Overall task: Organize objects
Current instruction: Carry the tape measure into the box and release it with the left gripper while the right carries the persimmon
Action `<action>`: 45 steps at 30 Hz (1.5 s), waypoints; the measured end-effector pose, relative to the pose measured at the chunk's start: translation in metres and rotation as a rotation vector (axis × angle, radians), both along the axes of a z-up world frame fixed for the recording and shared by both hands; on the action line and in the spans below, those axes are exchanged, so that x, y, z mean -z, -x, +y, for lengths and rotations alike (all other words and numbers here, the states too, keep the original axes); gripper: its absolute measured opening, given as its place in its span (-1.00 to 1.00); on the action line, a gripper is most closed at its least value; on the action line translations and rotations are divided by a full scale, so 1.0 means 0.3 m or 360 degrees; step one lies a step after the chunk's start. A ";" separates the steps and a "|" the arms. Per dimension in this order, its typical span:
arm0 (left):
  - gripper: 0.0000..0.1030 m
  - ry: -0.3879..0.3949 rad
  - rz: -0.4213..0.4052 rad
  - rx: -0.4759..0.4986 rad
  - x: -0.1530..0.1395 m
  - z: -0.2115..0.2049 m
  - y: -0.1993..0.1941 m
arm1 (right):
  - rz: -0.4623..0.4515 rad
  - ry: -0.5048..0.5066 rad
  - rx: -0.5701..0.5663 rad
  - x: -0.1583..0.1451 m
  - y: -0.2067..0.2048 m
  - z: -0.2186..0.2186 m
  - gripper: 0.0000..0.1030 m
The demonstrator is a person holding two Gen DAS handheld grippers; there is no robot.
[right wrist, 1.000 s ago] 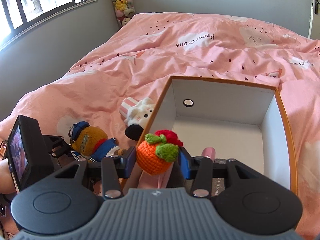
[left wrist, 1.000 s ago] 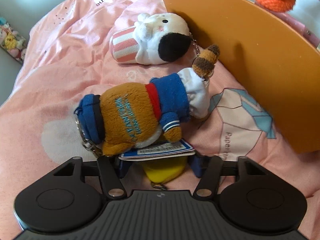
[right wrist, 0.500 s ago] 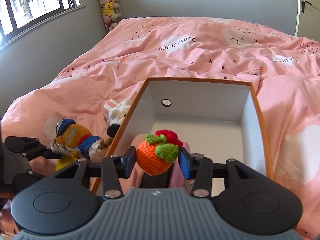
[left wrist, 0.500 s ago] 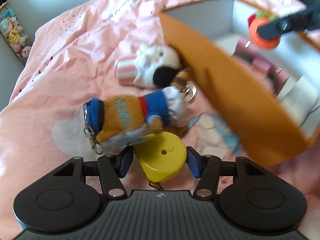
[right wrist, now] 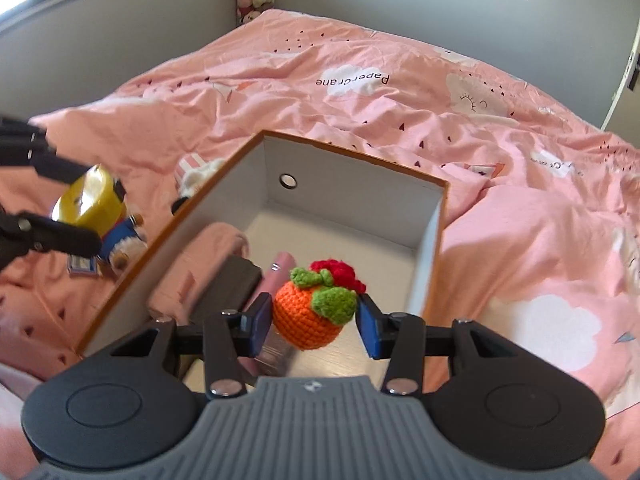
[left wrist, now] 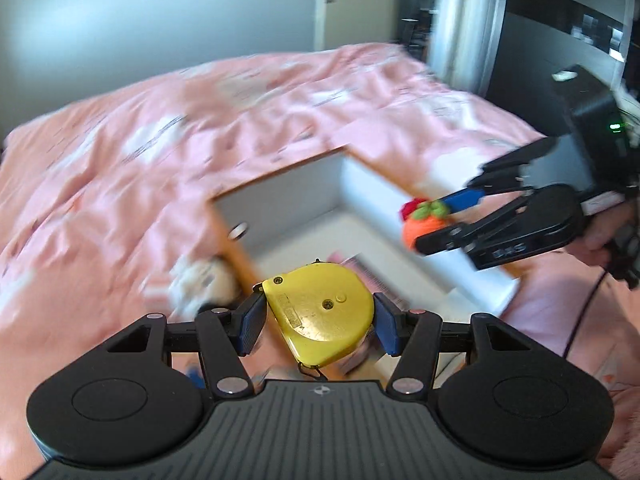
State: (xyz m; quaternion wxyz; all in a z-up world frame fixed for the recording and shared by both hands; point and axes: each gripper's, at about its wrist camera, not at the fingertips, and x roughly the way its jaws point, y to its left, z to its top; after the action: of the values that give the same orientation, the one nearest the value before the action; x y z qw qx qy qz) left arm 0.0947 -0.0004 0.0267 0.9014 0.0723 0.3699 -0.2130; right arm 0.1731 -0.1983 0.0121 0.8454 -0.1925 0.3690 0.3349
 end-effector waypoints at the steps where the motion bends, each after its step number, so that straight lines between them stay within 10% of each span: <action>1: 0.27 -0.0002 -0.0004 0.0047 -0.006 -0.027 -0.010 | -0.0011 0.0021 -0.0011 -0.007 -0.006 -0.012 -0.07; 17: 0.27 -0.0263 0.0210 0.0755 0.221 -0.451 -0.281 | -0.0037 0.0124 -0.0062 -0.031 -0.141 -0.085 -0.07; 45: 0.22 -0.0358 0.0540 0.0899 0.444 -0.497 -0.389 | -0.0008 0.0095 -0.0049 0.009 -0.200 -0.090 -0.07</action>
State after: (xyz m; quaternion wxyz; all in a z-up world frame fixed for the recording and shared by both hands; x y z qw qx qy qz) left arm 0.2115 -0.1494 -0.1066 0.7189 0.2344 0.5010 -0.4209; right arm 0.2330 -0.2253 0.0095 0.8349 -0.2242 0.3737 0.3362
